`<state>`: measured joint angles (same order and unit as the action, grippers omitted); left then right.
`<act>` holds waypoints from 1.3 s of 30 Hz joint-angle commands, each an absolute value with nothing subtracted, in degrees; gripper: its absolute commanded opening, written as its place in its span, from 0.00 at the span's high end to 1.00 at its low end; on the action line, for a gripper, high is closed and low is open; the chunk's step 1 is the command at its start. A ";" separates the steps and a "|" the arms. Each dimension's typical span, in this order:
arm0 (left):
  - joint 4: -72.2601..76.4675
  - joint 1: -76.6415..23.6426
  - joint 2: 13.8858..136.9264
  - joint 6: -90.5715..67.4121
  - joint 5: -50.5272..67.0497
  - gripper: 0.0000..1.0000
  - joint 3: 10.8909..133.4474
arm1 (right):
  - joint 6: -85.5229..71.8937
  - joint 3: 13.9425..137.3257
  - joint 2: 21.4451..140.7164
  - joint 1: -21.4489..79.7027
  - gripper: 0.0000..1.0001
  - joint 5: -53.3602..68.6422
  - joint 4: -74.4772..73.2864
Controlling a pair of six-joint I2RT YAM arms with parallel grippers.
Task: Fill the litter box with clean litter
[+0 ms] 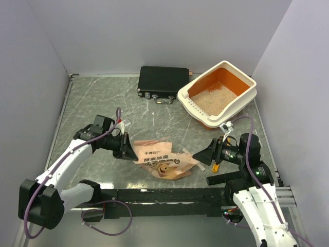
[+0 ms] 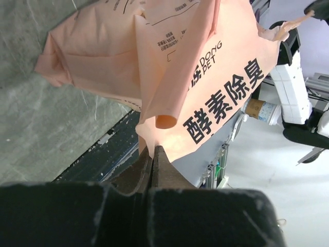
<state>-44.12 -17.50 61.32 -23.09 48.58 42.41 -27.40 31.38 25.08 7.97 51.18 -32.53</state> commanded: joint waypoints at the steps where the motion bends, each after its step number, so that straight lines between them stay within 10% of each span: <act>1: -44.91 -18.37 63.10 -21.71 47.29 0.99 46.40 | -21.19 36.99 26.80 19.19 0.24 42.48 -28.65; 11: -45.88 -19.86 63.99 -21.36 46.23 0.99 48.87 | -4.85 56.15 47.80 55.69 0.26 8.72 -38.84; 39: -46.67 -20.83 64.42 -20.39 46.32 0.99 49.92 | 8.61 50.27 59.50 65.48 0.38 2.20 -31.11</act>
<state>-46.44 -20.34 64.51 -21.45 46.00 47.64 7.46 49.69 58.63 64.62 3.99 -32.45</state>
